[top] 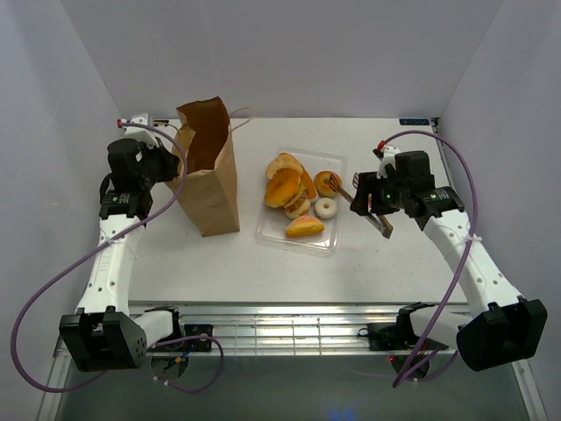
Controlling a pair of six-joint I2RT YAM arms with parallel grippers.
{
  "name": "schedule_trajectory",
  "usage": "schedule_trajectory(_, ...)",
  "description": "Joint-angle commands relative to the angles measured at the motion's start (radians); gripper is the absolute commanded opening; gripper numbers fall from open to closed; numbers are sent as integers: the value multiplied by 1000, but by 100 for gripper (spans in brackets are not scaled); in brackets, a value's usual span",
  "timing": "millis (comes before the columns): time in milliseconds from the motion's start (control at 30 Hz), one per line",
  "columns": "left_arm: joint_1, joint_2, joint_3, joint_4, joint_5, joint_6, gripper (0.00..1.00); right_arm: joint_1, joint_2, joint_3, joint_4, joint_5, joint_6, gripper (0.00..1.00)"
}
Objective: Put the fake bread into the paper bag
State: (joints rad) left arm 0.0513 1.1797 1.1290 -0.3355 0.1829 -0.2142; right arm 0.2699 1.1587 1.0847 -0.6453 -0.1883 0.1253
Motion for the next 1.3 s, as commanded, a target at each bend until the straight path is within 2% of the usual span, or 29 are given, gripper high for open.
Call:
schedule_trajectory(0,7,-57,-64,46,24,-37,0,3,-16,49,9,-59,13,66)
schedule_trajectory(200,7,-120,-136,91,66,-60,0,15,-4,47,27,-115,40,66)
schedule_trajectory(433,-4,-199,-192,136,102,-71,0,26,12,30,62,-112,65,66)
schedule_trajectory(767,-14,-256,-204,141,104,-74,0,37,61,1,144,-166,128,64)
schedule_trajectory(1267,-34,-270,-213,122,70,-79,0,123,165,-29,251,-154,188,63)
